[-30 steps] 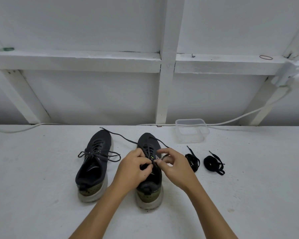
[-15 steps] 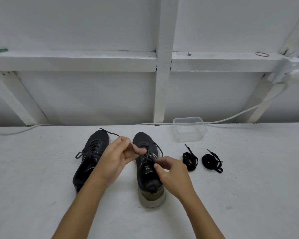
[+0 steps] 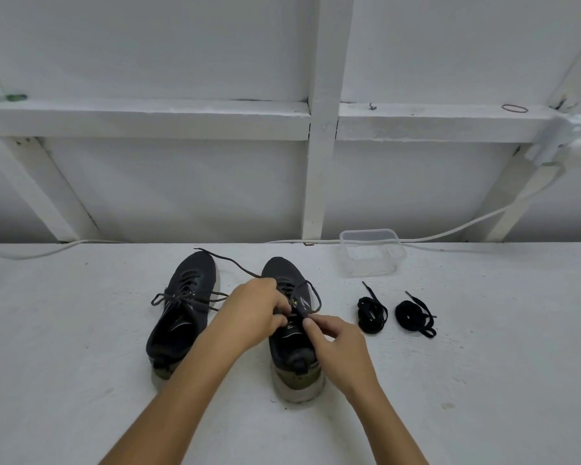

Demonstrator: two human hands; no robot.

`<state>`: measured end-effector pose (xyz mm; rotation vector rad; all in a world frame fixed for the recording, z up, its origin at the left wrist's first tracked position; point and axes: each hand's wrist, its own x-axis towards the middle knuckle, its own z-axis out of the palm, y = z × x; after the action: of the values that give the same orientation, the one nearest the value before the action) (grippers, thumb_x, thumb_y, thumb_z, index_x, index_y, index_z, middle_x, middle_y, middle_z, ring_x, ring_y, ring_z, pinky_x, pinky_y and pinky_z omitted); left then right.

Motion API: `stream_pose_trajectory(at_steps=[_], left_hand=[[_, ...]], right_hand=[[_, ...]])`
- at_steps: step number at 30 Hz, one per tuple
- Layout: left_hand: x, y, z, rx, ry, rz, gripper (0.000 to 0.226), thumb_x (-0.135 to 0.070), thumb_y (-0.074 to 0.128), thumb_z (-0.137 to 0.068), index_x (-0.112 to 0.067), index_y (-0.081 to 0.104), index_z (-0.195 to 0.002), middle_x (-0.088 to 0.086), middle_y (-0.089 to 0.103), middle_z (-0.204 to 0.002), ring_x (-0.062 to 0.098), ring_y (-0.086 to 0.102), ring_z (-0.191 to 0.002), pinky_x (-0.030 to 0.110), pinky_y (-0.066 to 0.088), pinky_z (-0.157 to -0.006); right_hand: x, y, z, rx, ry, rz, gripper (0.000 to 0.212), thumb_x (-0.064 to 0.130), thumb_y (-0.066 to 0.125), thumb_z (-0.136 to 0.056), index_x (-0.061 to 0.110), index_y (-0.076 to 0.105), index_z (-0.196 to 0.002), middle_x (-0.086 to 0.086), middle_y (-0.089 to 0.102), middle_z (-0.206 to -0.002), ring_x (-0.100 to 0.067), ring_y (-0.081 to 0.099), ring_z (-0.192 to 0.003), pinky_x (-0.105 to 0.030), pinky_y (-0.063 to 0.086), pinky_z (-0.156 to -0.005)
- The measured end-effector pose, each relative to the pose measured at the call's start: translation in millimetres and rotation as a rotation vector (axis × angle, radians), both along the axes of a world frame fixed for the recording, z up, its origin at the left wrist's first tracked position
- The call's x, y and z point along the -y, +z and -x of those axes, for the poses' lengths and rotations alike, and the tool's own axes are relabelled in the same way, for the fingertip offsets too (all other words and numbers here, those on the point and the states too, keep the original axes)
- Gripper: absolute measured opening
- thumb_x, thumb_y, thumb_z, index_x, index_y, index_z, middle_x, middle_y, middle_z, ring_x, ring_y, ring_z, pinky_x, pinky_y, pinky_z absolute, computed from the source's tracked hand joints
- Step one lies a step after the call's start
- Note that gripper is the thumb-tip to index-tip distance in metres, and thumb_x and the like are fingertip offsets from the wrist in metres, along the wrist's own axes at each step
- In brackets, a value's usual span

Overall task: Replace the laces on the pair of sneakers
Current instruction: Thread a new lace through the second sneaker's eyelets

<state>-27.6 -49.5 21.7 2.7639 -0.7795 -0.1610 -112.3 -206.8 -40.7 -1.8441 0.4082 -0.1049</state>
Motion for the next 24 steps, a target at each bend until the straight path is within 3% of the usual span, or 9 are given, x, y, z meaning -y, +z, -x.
stream_pose_trajectory(at_steps=[3,5,8,10,13,16,18,21,24], left_hand=[[-3.0,4.2,-7.0,-0.032,-0.035,0.008,0.014,-0.039,0.065,-0.094,-0.032,0.075,-0.102,-0.011,0.044,-0.088,0.015,0.053,-0.091,0.026,0.036,-0.073],[-5.0,5.5,-12.3,-0.085,-0.051,0.059,0.012,-0.038,0.064,-0.094,-0.030,0.072,-0.098,-0.012,0.050,-0.095,0.010,0.053,-0.089,0.025,0.040,-0.074],[-5.4,6.3,-13.0,-0.197,-0.041,0.158,0.008,-0.034,0.063,-0.096,-0.030,0.067,-0.090,-0.014,0.058,-0.095,0.000,0.053,-0.079,0.013,0.035,-0.064],[-5.6,5.3,-9.7,-0.275,-0.012,0.236,0.009,-0.031,0.064,-0.095,-0.032,0.065,-0.086,-0.013,0.064,-0.088,0.001,0.057,-0.074,0.011,0.039,-0.062],[-12.3,9.0,-6.1,-0.388,0.036,0.412,0.010,-0.028,0.064,-0.096,-0.028,0.067,-0.087,-0.011,0.070,-0.085,0.003,0.060,-0.076,0.016,0.047,-0.071],[-26.1,17.9,-2.7,-0.558,0.089,0.817,0.012,-0.017,0.056,-0.101,-0.014,0.065,-0.094,-0.009,0.072,-0.083,-0.001,0.060,-0.070,0.013,0.045,-0.064],[-35.1,22.0,-0.7,-0.676,0.177,1.073,0.014,-0.014,0.050,-0.103,-0.011,0.060,-0.094,-0.002,0.073,-0.091,0.004,0.066,-0.079,0.016,0.048,-0.063],[-37.3,18.4,4.3,-0.773,0.246,1.196,0.017,-0.017,0.043,-0.107,-0.009,0.052,-0.095,0.004,0.074,-0.107,0.017,0.069,-0.086,0.025,0.052,-0.062],[-29.5,9.0,5.9,-0.812,0.304,1.228,0.018,-0.014,0.040,-0.107,-0.007,0.050,-0.093,0.013,0.068,-0.086,0.017,0.062,-0.065,0.027,0.049,-0.056]], right_hand=[[-2.9,10.8,3.7,-0.052,0.048,-0.078,0.006,0.044,0.071,-0.086,0.044,0.077,-0.089,0.025,0.074,-0.094,0.007,0.067,-0.095,-0.026,0.056,-0.088],[-10.9,18.5,7.2,-0.044,0.093,-0.061,0.018,0.060,0.070,-0.075,0.049,0.072,-0.090,0.027,0.072,-0.092,0.009,0.066,-0.089,-0.017,0.054,-0.076],[-24.1,19.4,11.4,-0.008,0.132,0.088,0.038,0.062,0.075,-0.064,0.040,0.068,-0.093,0.021,0.071,-0.089,0.006,0.066,-0.083,-0.011,0.051,-0.064],[-28.6,15.3,11.5,0.002,0.091,0.158,0.044,0.062,0.077,-0.059,0.040,0.065,-0.095,0.018,0.068,-0.093,0.007,0.064,-0.086,-0.012,0.051,-0.067],[-28.8,10.7,8.3,-0.024,0.048,0.221,0.045,0.062,0.071,-0.061,0.039,0.063,-0.100,0.017,0.065,-0.098,0.005,0.061,-0.089,-0.013,0.047,-0.070],[-27.3,7.1,6.0,-0.039,0.041,0.218,0.050,0.060,0.068,-0.065,0.036,0.064,-0.108,0.017,0.064,-0.104,0.003,0.061,-0.091,-0.011,0.044,-0.069],[-27.6,5.1,5.1,-0.044,0.025,0.201,0.054,0.056,0.070,-0.068,0.034,0.063,-0.116,0.017,0.063,-0.109,0.002,0.060,-0.094,-0.010,0.043,-0.069],[-31.0,4.2,5.9,-0.012,0.008,0.205,0.054,0.059,0.071,-0.070,0.037,0.064,-0.118,0.018,0.064,-0.109,0.001,0.060,-0.099,-0.017,0.050,-0.081],[-37.1,4.4,10.1,0.060,-0.020,0.175,0.051,0.066,0.073,-0.066,0.043,0.063,-0.111,0.021,0.067,-0.104,0.004,0.062,-0.099,-0.023,0.054,-0.084]])
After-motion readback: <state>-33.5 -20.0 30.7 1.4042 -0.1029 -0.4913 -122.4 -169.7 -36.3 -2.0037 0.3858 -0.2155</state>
